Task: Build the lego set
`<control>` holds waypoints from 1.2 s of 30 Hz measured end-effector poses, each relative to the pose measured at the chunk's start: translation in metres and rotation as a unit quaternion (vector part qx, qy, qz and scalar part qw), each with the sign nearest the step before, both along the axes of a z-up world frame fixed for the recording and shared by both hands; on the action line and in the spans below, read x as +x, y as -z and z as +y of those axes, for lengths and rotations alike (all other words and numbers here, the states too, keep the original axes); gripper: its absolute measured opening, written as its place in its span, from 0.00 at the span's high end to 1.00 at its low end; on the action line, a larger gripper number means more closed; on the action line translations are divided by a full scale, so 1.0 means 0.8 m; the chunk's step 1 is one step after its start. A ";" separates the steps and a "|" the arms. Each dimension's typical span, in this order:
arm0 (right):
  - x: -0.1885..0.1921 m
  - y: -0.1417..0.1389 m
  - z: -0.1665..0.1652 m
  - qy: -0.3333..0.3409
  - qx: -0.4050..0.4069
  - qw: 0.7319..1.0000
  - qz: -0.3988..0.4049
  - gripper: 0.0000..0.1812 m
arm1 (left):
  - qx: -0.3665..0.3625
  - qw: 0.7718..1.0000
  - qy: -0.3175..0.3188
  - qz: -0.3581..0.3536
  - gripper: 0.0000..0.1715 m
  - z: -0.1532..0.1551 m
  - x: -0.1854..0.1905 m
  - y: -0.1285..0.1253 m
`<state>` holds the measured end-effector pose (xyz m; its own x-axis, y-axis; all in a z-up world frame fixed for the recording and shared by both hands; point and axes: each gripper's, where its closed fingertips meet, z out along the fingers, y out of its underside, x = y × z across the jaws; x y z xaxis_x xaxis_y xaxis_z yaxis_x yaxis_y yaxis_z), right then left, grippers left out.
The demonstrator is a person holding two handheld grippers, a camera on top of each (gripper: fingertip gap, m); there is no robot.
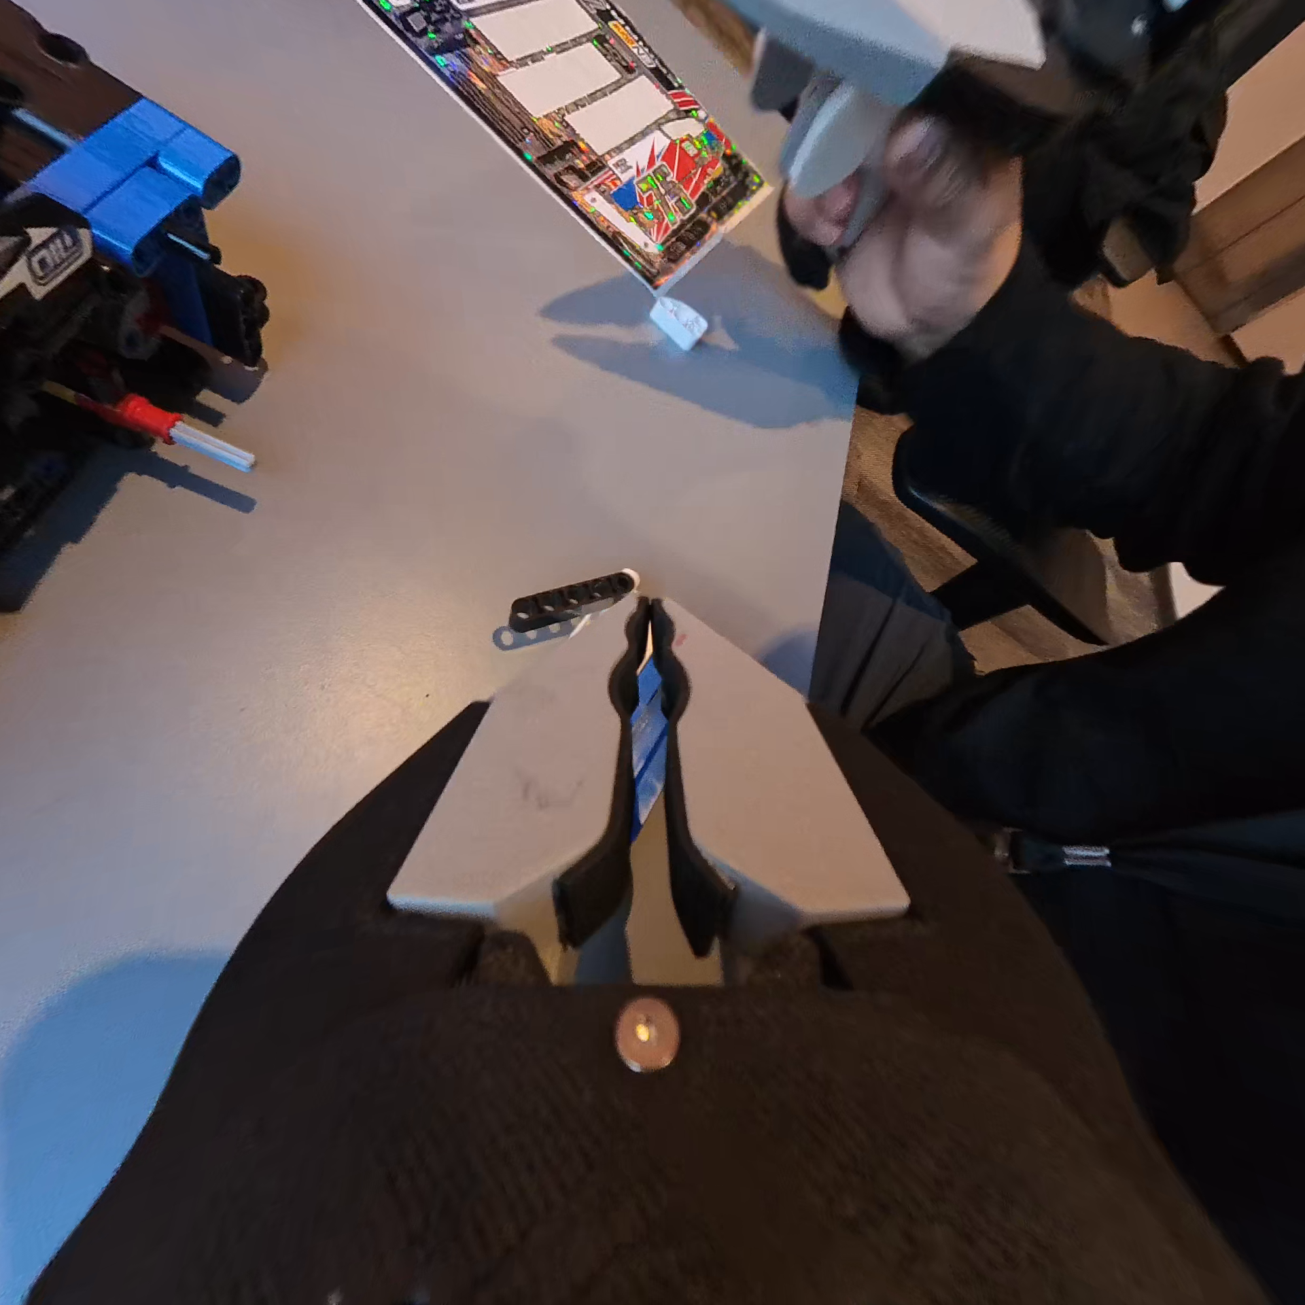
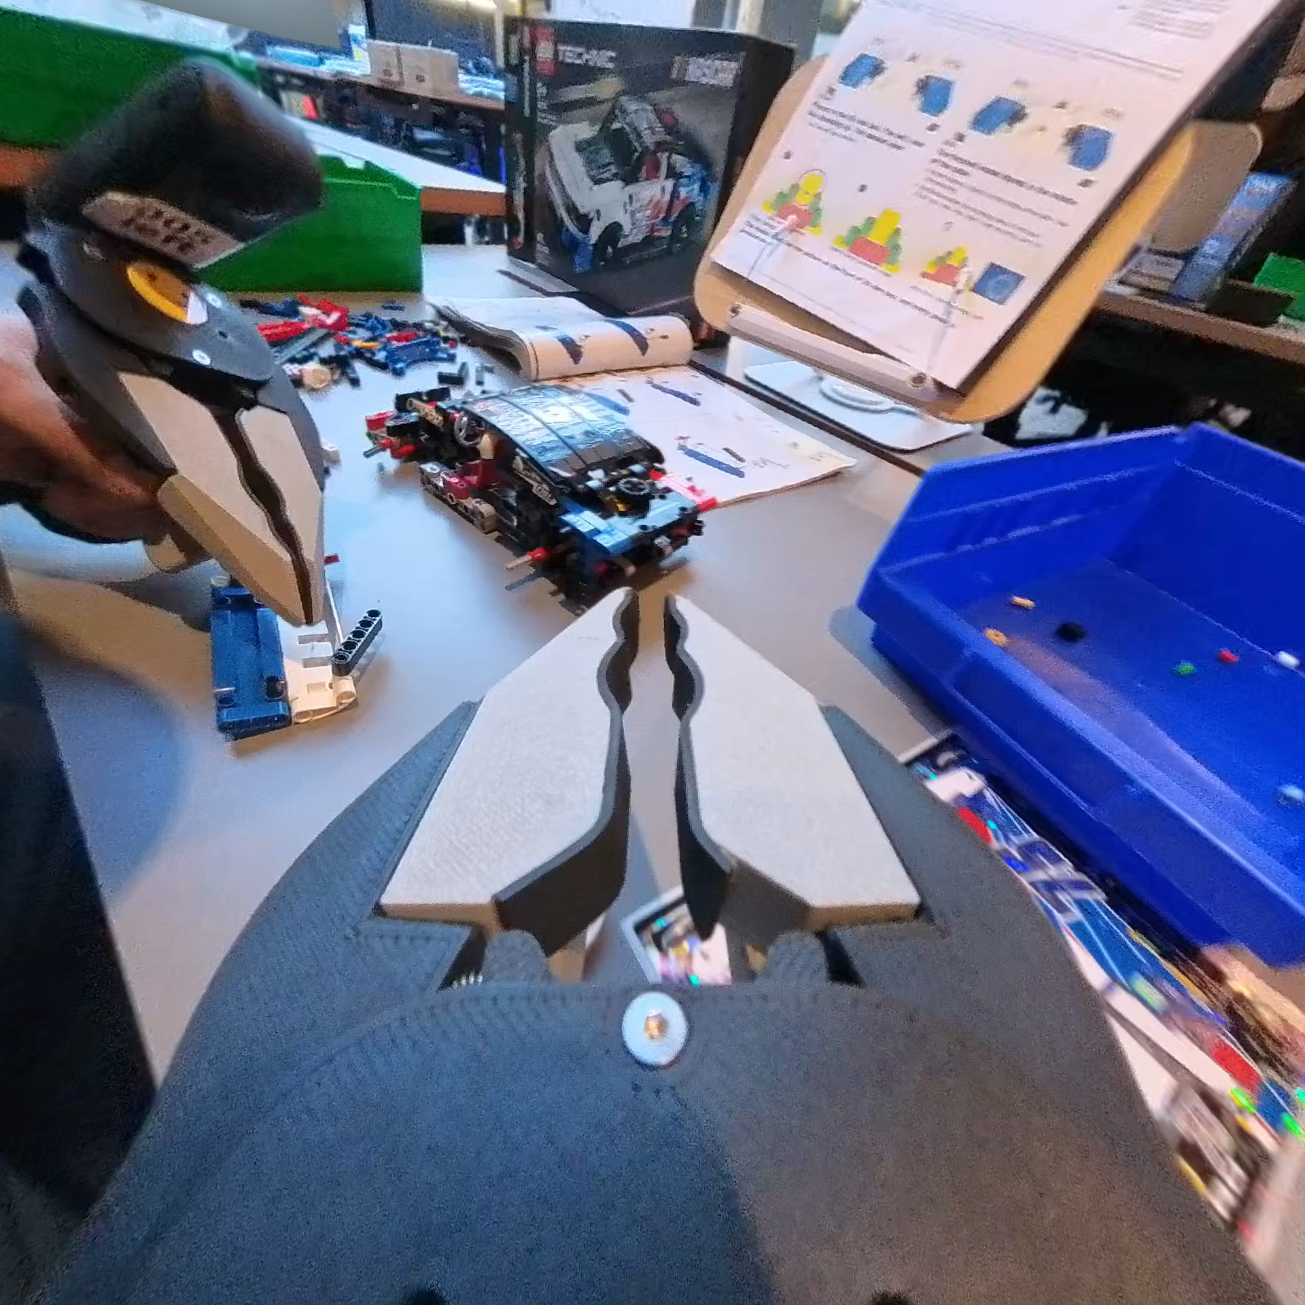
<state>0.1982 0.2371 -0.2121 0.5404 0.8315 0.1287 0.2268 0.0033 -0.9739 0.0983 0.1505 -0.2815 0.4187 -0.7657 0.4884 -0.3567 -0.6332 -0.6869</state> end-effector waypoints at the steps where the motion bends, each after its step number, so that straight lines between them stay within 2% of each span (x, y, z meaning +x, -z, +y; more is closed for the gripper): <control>1: 0.015 -0.005 0.001 0.009 -0.009 1.000 0.000 0.97 | 0.003 1.000 -0.002 0.002 1.00 0.000 -0.002 0.000; 3: 0.042 -0.013 -0.001 0.019 -0.027 0.999 0.002 0.92 | 0.009 1.000 -0.006 0.006 1.00 0.001 -0.005 -0.001; 4: 0.049 -0.012 -0.009 0.004 -0.047 0.999 0.000 0.93 | 0.012 1.000 -0.009 0.008 1.00 0.002 -0.006 -0.001; 6: 0.055 0.008 -0.028 -0.019 -0.116 0.993 -0.024 0.91 | 0.019 1.000 -0.014 0.014 1.00 0.004 -0.007 -0.001; 9: 0.051 0.051 -0.049 0.012 -0.211 0.976 -0.060 0.87 | 0.037 0.998 -0.024 0.033 1.00 0.008 -0.009 0.002; 13: 0.045 0.101 -0.054 0.081 -0.207 0.964 -0.143 0.84 | 0.049 0.997 -0.026 0.053 1.00 0.004 -0.006 0.006; 16: 0.045 0.130 -0.048 0.093 -0.219 0.951 -0.198 0.81 | 0.054 0.996 -0.023 0.067 1.00 -0.002 -0.006 0.008; 17: 0.041 0.130 -0.046 0.086 -0.215 0.952 -0.199 0.88 | 0.057 0.995 -0.023 0.073 1.00 -0.004 -0.008 0.009; 19: 0.025 0.129 -0.053 0.030 -0.216 0.953 -0.211 0.90 | 0.062 0.995 -0.024 0.080 1.00 -0.007 -0.010 0.010; 21: -0.007 0.125 -0.071 -0.075 -0.184 0.952 -0.232 0.92 | 0.060 0.995 -0.024 0.078 1.00 -0.010 -0.009 0.010; 23: -0.025 0.124 -0.080 -0.148 -0.117 0.943 -0.275 0.86 | 0.057 0.996 -0.021 0.071 0.99 -0.012 -0.005 0.010; 25: -0.029 0.113 -0.086 -0.178 -0.083 0.935 -0.297 0.79 | 0.060 0.996 -0.014 0.068 0.97 -0.013 0.001 0.008; 28: -0.024 0.093 -0.088 -0.151 -0.082 0.951 -0.258 0.85 | 0.083 0.994 0.010 0.068 0.94 -0.008 0.021 -0.001; 32: -0.026 0.102 -0.104 -0.122 -0.131 0.959 -0.220 0.87 | 0.118 0.986 0.073 0.097 0.92 0.007 0.061 -0.005; 36: -0.028 0.121 -0.094 -0.100 -0.123 0.954 -0.253 0.87 | 0.086 0.974 0.132 0.161 0.92 0.009 0.083 0.031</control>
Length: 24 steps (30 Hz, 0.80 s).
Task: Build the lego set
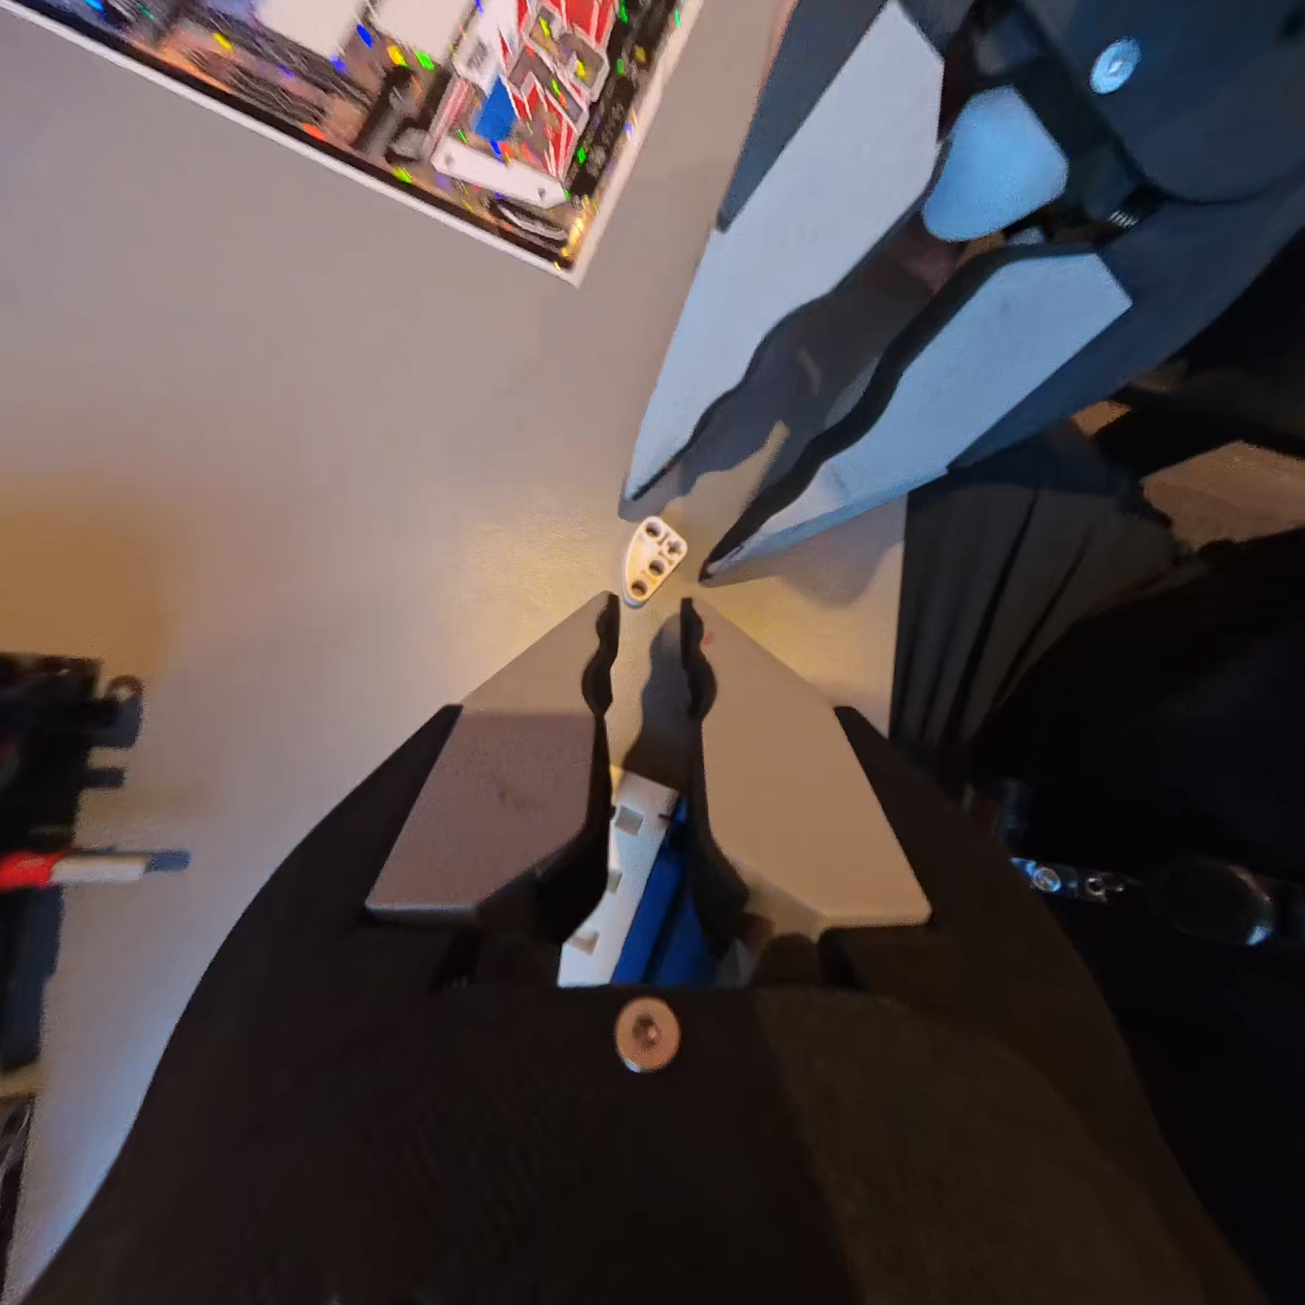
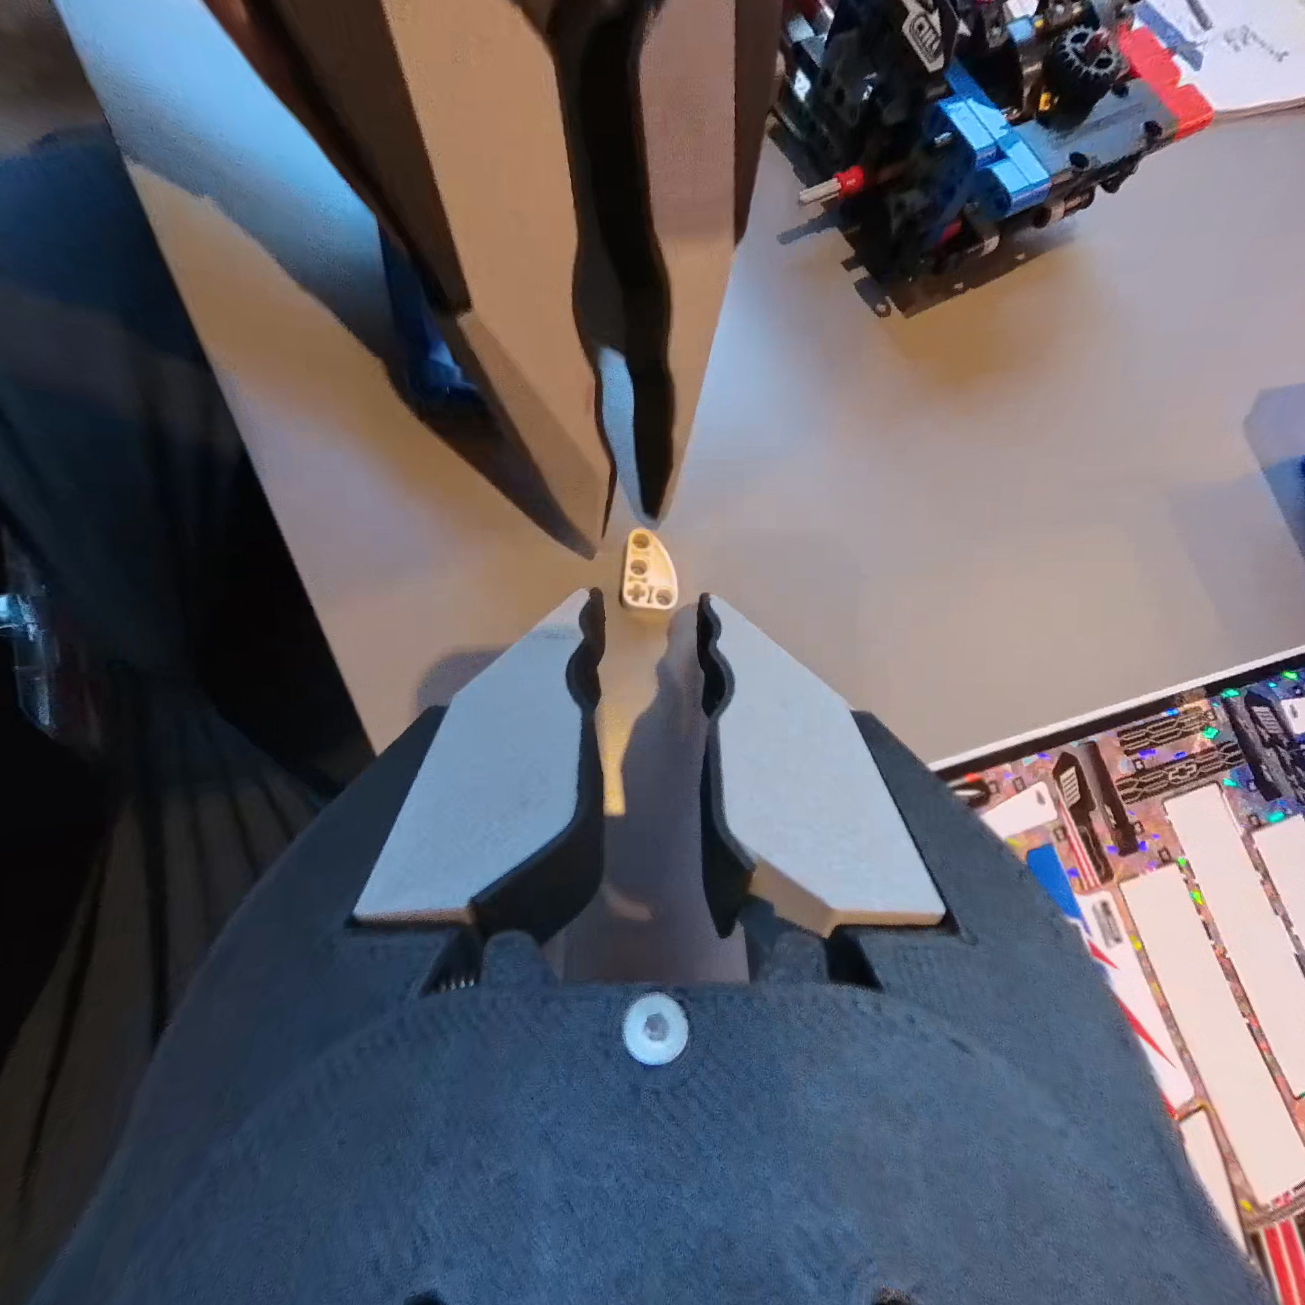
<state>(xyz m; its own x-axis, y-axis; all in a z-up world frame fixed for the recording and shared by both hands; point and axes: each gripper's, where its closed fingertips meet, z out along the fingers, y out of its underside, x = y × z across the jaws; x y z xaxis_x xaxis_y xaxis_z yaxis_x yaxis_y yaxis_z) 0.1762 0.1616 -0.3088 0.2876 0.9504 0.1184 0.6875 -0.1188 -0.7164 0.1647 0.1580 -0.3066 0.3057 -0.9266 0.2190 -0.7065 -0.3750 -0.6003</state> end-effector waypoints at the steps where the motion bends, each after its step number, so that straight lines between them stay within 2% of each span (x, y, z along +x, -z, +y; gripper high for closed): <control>1: -0.001 0.002 0.002 -0.002 -0.001 1.000 -0.003 0.87 | -0.004 1.000 0.005 0.015 0.95 -0.001 0.000 0.007; 5: 0.001 0.007 0.015 -0.011 0.013 1.000 -0.022 0.89 | 0.012 0.999 0.006 0.029 0.94 -0.001 0.004 0.009; 9: 0.020 0.006 0.041 0.004 0.056 0.997 -0.056 0.92 | 0.008 0.999 0.031 0.036 0.94 -0.019 0.009 0.008; 12: 0.019 0.000 0.034 0.002 0.031 0.999 -0.028 0.92 | 0.023 0.999 0.030 0.036 0.94 -0.020 0.008 0.001; 14: 0.013 -0.006 0.017 -0.024 0.026 0.999 -0.004 0.93 | 0.034 0.999 0.017 0.025 0.94 -0.014 0.006 -0.008; 16: 0.007 -0.008 0.003 -0.068 0.058 0.996 -0.001 0.93 | 0.043 0.999 0.010 0.020 0.94 -0.008 0.001 -0.015; 18: 0.007 -0.004 0.002 -0.098 0.099 0.990 -0.032 0.94 | 0.059 0.998 0.001 0.031 0.93 -0.001 -0.014 -0.022; 21: 0.006 -0.005 0.004 -0.141 0.106 0.983 -0.057 0.93 | 0.071 0.997 -0.021 0.025 0.93 0.001 -0.042 -0.040; 24: 0.000 -0.014 0.004 -0.201 0.134 0.968 -0.073 0.94 | 0.062 0.997 -0.038 0.027 0.90 -0.004 -0.070 -0.043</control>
<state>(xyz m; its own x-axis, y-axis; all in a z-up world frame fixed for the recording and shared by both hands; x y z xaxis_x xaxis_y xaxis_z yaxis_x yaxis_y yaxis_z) 0.1758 0.1649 -0.2980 -0.1366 0.9115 0.3879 0.7364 0.3554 -0.5757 0.1087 0.1546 -0.2721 0.3846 -0.9192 0.0849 -0.7111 -0.3536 -0.6077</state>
